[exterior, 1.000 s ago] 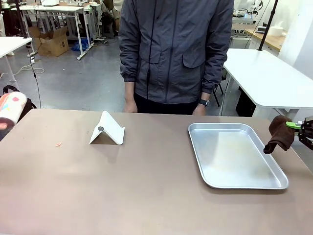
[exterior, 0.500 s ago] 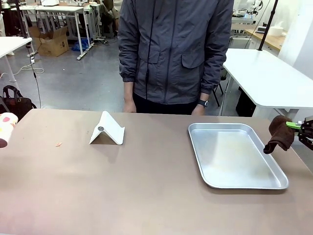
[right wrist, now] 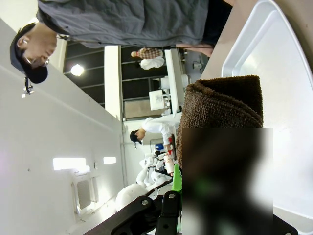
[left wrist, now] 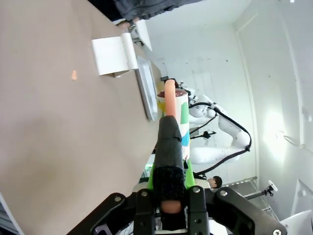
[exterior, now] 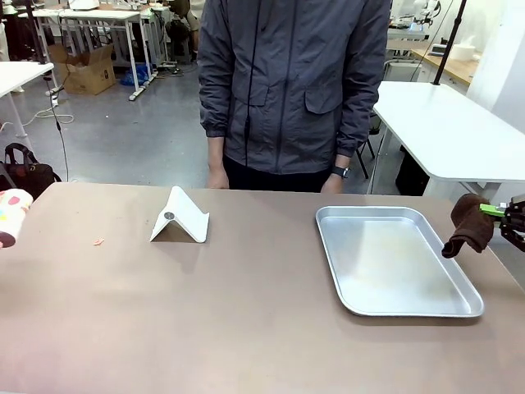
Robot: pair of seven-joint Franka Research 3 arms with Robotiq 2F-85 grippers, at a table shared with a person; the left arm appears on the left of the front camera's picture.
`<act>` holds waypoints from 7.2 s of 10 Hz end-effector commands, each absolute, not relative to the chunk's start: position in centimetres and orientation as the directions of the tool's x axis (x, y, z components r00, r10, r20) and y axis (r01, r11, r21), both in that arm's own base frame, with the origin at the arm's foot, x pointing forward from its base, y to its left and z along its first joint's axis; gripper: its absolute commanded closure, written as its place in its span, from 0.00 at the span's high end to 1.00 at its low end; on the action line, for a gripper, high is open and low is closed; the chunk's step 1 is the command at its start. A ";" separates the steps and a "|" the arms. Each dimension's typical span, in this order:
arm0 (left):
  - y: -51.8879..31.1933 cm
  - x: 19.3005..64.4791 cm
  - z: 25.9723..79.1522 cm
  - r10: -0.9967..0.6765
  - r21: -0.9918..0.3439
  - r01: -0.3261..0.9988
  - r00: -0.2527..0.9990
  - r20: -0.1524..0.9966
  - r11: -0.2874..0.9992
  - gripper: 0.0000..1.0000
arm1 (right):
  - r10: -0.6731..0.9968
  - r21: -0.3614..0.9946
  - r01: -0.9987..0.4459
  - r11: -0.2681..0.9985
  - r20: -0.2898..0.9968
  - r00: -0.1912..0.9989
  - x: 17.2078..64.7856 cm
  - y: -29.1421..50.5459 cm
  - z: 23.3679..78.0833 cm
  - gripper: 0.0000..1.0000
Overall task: Clean the surface of the table.
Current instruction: Clean the area not pointed to by the person, then return the Lint Roller and towel to their original positions.
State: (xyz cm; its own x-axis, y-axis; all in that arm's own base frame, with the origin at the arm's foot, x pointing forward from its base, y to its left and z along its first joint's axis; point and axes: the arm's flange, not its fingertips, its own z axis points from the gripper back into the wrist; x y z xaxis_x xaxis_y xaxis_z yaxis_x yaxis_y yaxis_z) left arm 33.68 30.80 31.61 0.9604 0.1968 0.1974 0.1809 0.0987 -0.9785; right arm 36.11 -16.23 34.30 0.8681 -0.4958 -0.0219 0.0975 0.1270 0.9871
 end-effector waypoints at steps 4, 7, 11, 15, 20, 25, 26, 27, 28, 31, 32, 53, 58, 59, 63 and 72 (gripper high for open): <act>26.6 39.2 33.5 0.315 -0.951 -0.086 0.949 0.012 0.296 0.22 | -0.485 0.986 0.100 0.132 -0.024 0.874 36.1 -16.3 35.0 0.12; 25.1 41.8 33.4 0.361 -0.899 -0.190 0.932 -0.039 0.395 0.22 | -0.485 0.986 0.100 0.132 -0.024 0.874 36.1 -16.3 35.0 0.12; 23.1 41.6 33.0 0.269 -0.817 -0.013 0.947 0.174 0.576 0.22 | -0.485 0.986 0.100 0.132 -0.024 0.874 36.1 -16.3 35.0 0.12; 22.3 42.6 31.7 0.221 -0.776 -0.037 0.966 0.133 0.629 0.22 | -0.485 0.986 0.100 0.132 -0.024 0.874 36.1 -16.3 35.0 0.12; 20.6 45.6 31.1 0.228 -0.759 -0.142 0.974 0.009 0.635 0.22 | -0.485 0.986 0.100 0.132 -0.024 0.874 36.1 -16.3 35.0 0.12; 17.6 49.0 31.6 0.164 -0.747 -0.155 0.984 -0.062 0.647 0.22 | -0.485 0.986 0.100 0.132 -0.024 0.874 36.1 -16.3 35.0 0.12; 16.6 49.2 31.5 0.145 -0.734 -0.140 0.988 -0.057 0.664 0.22 | -0.485 0.986 0.100 0.132 -0.024 0.874 36.1 -16.3 35.0 0.12; 15.8 49.2 31.4 0.121 -0.722 -0.123 0.991 -0.054 0.681 0.22 | -0.485 0.986 0.100 0.132 -0.024 0.874 36.1 -16.3 35.0 0.12; 14.9 48.9 31.2 0.036 -0.723 -0.089 0.995 -0.088 0.685 0.22 | -0.485 0.986 0.100 0.132 -0.024 0.874 36.1 -16.3 35.0 0.12; 13.5 48.8 31.0 0.030 -0.698 -0.067 0.997 -0.066 0.713 0.22 | -0.485 0.986 0.100 0.132 -0.024 0.874 36.1 -16.3 35.0 0.12; 13.9 48.9 31.1 0.023 -0.707 -0.055 0.998 -0.055 0.706 0.22 | -0.485 0.986 0.100 0.132 -0.024 0.874 36.1 -16.3 35.0 0.12; 32.7 33.2 34.1 0.246 -0.964 0.264 0.935 0.257 0.004 0.22 | -0.485 0.986 0.100 0.132 -0.024 0.874 36.1 -16.3 35.0 0.12; 32.7 33.2 34.1 0.246 -0.964 0.264 0.935 0.257 0.004 0.22 | -0.485 0.986 0.100 0.132 -0.024 0.874 36.1 -16.3 35.0 0.12; 32.7 33.2 34.1 0.246 -0.964 0.264 0.935 0.257 0.004 0.22 | -0.485 0.986 0.100 0.132 -0.024 0.874 36.1 -16.3 35.0 0.12; 32.7 33.2 34.1 0.246 -0.964 0.264 0.935 0.257 0.004 0.22 | -0.485 0.986 0.100 0.132 -0.024 0.874 36.1 -16.3 35.0 0.12; 26.2 36.9 45.9 0.077 -0.955 0.259 0.959 0.272 0.147 0.22 | -0.348 0.940 -0.046 0.338 0.170 0.922 40.3 -7.0 43.7 0.12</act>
